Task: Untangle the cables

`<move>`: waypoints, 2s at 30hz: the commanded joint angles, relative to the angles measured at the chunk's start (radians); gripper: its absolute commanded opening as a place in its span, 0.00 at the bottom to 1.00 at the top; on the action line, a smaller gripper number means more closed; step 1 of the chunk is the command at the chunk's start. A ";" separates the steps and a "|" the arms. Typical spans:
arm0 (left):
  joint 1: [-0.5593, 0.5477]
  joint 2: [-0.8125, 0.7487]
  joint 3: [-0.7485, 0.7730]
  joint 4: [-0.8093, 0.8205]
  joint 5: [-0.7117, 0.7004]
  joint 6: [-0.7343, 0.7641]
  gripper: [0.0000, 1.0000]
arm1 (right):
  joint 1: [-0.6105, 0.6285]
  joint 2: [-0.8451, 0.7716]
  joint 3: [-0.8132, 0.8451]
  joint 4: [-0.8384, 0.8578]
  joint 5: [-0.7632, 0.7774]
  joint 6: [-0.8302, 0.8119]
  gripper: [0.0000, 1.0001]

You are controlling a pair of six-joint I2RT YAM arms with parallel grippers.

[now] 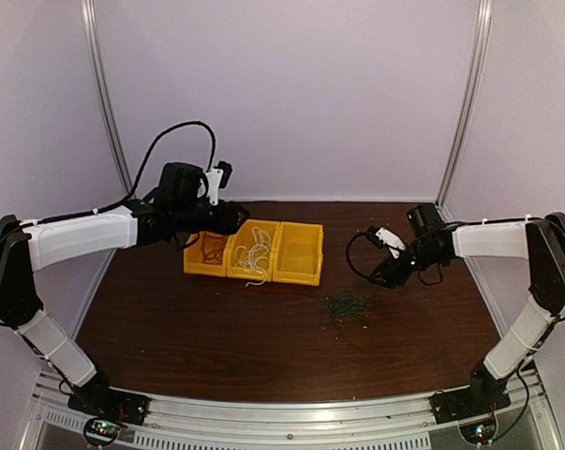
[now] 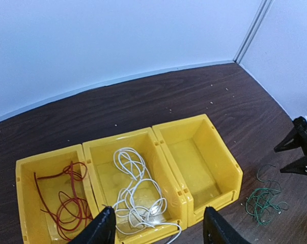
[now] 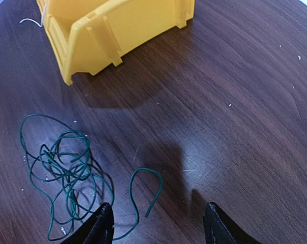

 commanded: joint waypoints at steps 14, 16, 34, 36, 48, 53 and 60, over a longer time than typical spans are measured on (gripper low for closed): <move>-0.050 -0.037 -0.097 0.063 0.018 -0.014 0.57 | -0.004 0.123 0.069 -0.021 0.044 0.040 0.38; -0.050 -0.040 -0.102 0.065 0.020 -0.014 0.57 | -0.004 0.125 0.070 -0.020 0.040 0.038 0.33; -0.221 0.010 -0.222 0.526 0.136 0.104 0.60 | 0.001 -0.091 0.156 -0.189 -0.193 0.009 0.00; -0.266 0.056 -0.216 0.628 0.154 0.125 0.61 | 0.006 -0.153 0.192 -0.237 -0.205 -0.003 0.00; -0.404 0.420 0.004 1.122 0.199 0.088 0.63 | 0.061 -0.284 0.354 -0.441 -0.273 -0.040 0.00; -0.411 0.559 0.166 1.068 0.188 0.061 0.60 | 0.073 -0.306 0.377 -0.467 -0.311 -0.047 0.00; -0.411 0.754 0.308 1.071 0.239 0.093 0.45 | 0.073 -0.324 0.467 -0.502 -0.394 -0.051 0.00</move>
